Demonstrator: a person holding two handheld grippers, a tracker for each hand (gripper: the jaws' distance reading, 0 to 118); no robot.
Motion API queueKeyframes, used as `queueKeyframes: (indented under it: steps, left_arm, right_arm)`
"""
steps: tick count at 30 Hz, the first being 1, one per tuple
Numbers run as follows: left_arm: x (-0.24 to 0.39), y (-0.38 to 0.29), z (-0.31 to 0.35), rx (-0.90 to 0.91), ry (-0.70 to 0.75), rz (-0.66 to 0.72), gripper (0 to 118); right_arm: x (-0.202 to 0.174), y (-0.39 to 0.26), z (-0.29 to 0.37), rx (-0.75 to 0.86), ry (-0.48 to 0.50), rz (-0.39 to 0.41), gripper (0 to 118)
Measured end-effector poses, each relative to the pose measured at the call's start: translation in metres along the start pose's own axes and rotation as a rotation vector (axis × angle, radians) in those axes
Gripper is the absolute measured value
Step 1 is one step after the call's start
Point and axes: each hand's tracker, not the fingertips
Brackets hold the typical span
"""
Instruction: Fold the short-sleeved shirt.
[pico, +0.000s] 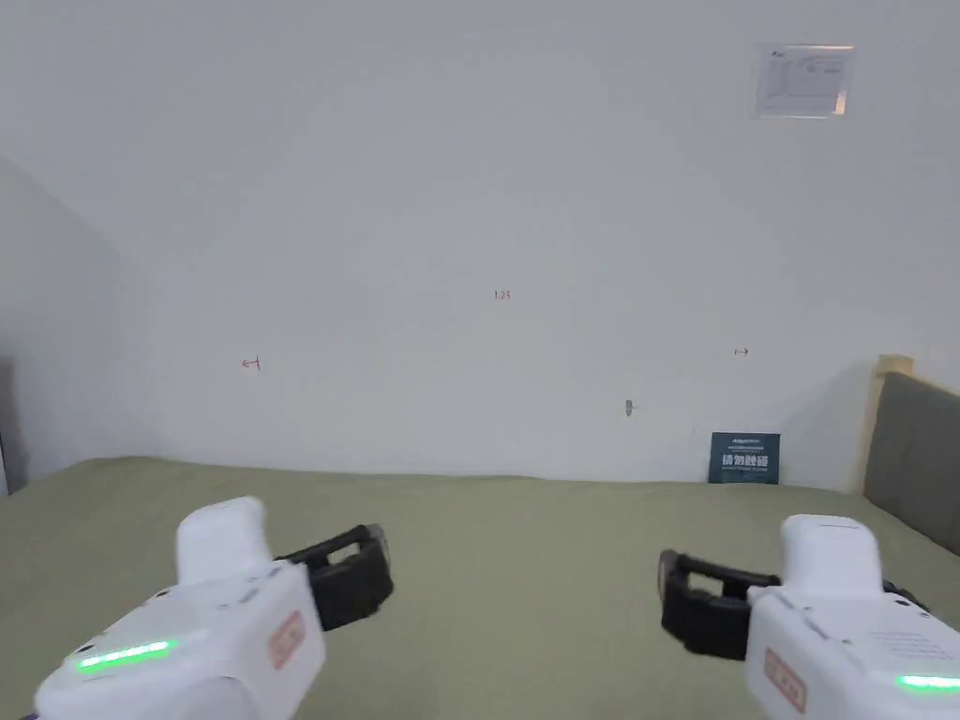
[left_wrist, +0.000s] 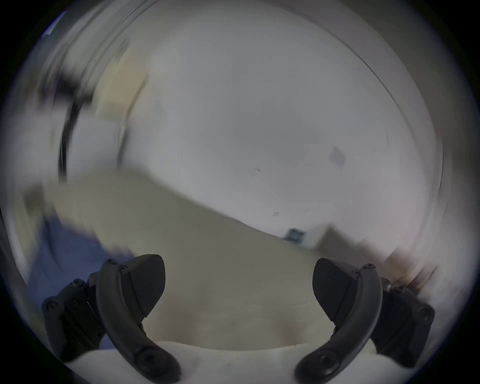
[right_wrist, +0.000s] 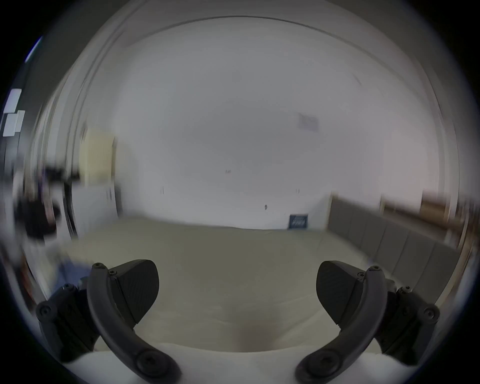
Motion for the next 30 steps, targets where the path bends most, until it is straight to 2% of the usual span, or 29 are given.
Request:
queueKeyframes:
  steps: [2,4,7,11,16,19,20,21,22,23,24,25,26,27,28,30]
  left_arm:
    - [0.015,-0.005,0.011,0.068,0.081,-0.175,117]
    - [0.021,-0.009,0.013,0.101,0.129,-0.238,117]
    - [0.013,-0.012,0.013,0.095,0.109,-0.203,117]
    - [0.007,-0.009,0.01,0.074,0.11,-0.199,116]
    - [-0.002,-0.009,0.008,0.046,0.102,-0.147,116]
    - [0.0,-0.01,0.008,0.038,0.107,-0.16,116]
    - [-0.001,-0.011,0.007,0.027,0.105,-0.167,115]
    - [0.003,-0.01,0.007,0.021,0.103,-0.171,114]
    - [0.002,-0.011,0.007,0.017,0.098,-0.17,113]
    - [0.002,-0.011,0.007,0.007,0.088,-0.169,106]
    - [0.001,-0.011,0.007,-0.007,0.07,-0.165,97]
    - [0.004,-0.011,0.007,-0.006,0.062,-0.161,88]
    - [0.005,-0.011,0.008,0.0,0.058,-0.164,79]
    - [0.006,-0.013,0.007,0.01,0.065,-0.163,32]
    - [0.005,-0.014,0.005,0.037,0.129,-0.156,0]
    - [0.005,-0.01,0.003,-0.011,0.047,-0.136,0]
  right_arm:
    - [0.003,0.0,0.0,0.031,-0.081,0.004,118]
    - [-0.004,-0.002,0.002,0.001,-0.141,0.086,118]
    - [0.0,-0.004,0.007,0.02,-0.12,0.091,118]
    - [-0.005,-0.007,0.005,0.017,-0.135,0.16,118]
    - [-0.014,-0.009,0.005,0.021,-0.138,0.2,118]
    - [-0.018,-0.011,0.005,0.016,-0.137,0.229,116]
    - [-0.019,-0.011,0.005,0.013,-0.137,0.23,112]
    - [-0.02,-0.011,0.005,0.012,-0.136,0.227,102]
    - [-0.022,-0.01,0.006,0.01,-0.138,0.225,80]
    - [-0.024,-0.01,0.007,0.014,-0.141,0.22,29]
    - [-0.023,-0.01,0.007,0.024,-0.144,0.218,6]
    - [-0.024,-0.01,0.004,0.027,-0.173,0.215,1]
    - [-0.023,-0.011,0.005,0.032,-0.207,0.22,1]
    - [-0.022,-0.01,0.006,0.033,-0.181,0.212,1]
    - [-0.019,-0.008,0.006,0.019,-0.172,0.211,0]
    - [-0.019,-0.009,0.009,0.013,-0.173,0.216,0]
